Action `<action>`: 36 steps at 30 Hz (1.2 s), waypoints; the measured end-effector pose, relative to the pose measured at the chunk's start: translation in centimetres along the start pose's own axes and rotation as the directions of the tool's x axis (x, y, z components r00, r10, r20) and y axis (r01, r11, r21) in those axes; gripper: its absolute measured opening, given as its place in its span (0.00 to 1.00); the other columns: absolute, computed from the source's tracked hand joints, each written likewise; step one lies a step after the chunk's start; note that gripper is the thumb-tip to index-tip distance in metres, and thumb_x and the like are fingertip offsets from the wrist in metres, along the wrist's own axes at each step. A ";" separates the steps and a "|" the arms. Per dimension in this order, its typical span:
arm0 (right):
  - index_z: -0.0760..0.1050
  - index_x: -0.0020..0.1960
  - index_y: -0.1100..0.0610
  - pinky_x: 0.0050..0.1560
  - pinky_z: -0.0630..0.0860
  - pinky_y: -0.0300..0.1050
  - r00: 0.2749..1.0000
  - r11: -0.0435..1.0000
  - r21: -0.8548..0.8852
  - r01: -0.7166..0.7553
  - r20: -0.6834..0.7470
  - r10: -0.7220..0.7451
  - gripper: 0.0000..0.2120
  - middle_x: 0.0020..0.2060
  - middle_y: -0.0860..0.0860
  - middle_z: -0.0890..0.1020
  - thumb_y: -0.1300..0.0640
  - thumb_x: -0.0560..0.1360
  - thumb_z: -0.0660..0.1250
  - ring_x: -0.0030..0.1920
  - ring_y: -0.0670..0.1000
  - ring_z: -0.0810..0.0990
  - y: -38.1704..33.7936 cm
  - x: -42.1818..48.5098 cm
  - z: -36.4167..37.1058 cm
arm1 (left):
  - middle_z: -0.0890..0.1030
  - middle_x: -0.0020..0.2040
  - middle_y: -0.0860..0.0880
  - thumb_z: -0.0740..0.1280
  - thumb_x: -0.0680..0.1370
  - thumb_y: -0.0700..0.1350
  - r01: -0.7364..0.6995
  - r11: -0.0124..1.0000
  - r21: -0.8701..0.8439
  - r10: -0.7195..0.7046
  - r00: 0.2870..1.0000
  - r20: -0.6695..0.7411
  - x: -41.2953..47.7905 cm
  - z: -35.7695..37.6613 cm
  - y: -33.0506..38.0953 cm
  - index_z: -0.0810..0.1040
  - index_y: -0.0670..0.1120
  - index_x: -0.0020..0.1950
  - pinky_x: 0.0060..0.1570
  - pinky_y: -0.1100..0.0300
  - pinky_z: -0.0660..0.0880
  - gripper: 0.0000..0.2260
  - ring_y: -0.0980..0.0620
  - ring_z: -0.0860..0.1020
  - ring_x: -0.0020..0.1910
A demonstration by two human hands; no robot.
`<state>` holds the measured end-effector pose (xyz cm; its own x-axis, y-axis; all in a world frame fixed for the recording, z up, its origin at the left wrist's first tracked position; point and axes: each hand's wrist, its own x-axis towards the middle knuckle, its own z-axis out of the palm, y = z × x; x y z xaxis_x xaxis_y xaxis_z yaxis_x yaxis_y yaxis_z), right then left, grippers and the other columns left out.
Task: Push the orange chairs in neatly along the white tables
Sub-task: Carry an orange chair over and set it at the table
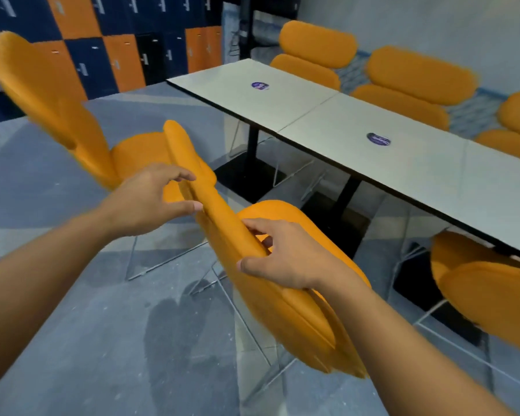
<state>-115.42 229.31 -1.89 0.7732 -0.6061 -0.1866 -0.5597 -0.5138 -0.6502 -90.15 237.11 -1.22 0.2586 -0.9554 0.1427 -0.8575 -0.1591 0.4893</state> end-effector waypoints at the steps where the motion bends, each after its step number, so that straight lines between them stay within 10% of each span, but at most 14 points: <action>1: 0.72 0.70 0.43 0.42 0.70 0.31 0.999 1.000 0.006 -0.028 -0.020 0.028 0.29 0.57 0.41 0.79 0.43 0.71 0.73 0.48 0.39 0.78 -0.4 -0.2 0.2 | 0.75 0.65 0.50 0.69 0.67 0.63 -0.046 0.999 0.006 0.046 0.999 0.028 0.3 -0.3 -0.2 0.73 0.52 0.67 0.56 0.59 0.66 0.31 0.52 0.71 0.63; 9: 0.62 0.78 0.44 0.64 0.70 0.51 0.953 0.955 -0.108 -0.276 -0.157 0.258 0.34 0.72 0.47 0.72 0.38 0.76 0.68 0.69 0.54 0.69 -3.3 -1.1 2.0 | 0.59 0.77 0.56 0.72 0.65 0.65 -0.252 0.963 0.101 0.219 0.941 0.259 2.3 -0.6 -2.2 0.63 0.60 0.74 0.71 0.43 0.58 0.40 0.49 0.55 0.76; 18: 0.64 0.69 0.42 0.39 0.72 0.49 0.846 0.765 -0.396 -0.507 -0.398 0.355 0.34 0.54 0.48 0.80 0.23 0.70 0.59 0.51 0.54 0.79 -4.5 -0.9 5.6 | 0.57 0.77 0.55 0.74 0.61 0.67 -0.401 0.889 0.219 0.319 0.888 0.332 5.0 1.5 -2.6 0.59 0.65 0.74 0.71 0.34 0.42 0.44 0.46 0.44 0.78; 25: 0.66 0.38 0.47 0.27 0.69 0.44 0.775 0.695 -0.456 -0.556 -0.587 0.235 0.32 0.29 0.45 0.70 0.17 0.62 0.59 0.30 0.46 0.69 -2.8 0.3 5.4 | 0.71 0.67 0.55 0.71 0.52 0.74 -0.505 0.822 0.262 0.433 0.854 0.287 7.7 3.3 -2.3 0.68 0.64 0.67 0.68 0.32 0.42 0.45 0.44 0.55 0.74; 36: 0.77 0.48 0.47 0.38 0.79 0.48 0.750 0.662 -0.453 -0.598 -0.606 0.263 0.43 0.35 0.44 0.78 0.13 0.58 0.51 0.36 0.47 0.77 2.7 -1.1 0.1 | 0.74 0.53 0.56 0.63 0.54 0.79 -0.552 0.803 0.224 0.519 0.833 0.190 10.5 6.7 1.8 0.74 0.60 0.57 0.68 0.40 0.50 0.38 0.46 0.67 0.61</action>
<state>-117.73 228.67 -3.51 0.2522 -0.9582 0.1353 -0.9675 -0.2526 0.0144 -91.98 225.12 -4.57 -0.3141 -0.9261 0.2089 -0.9313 0.3433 0.1214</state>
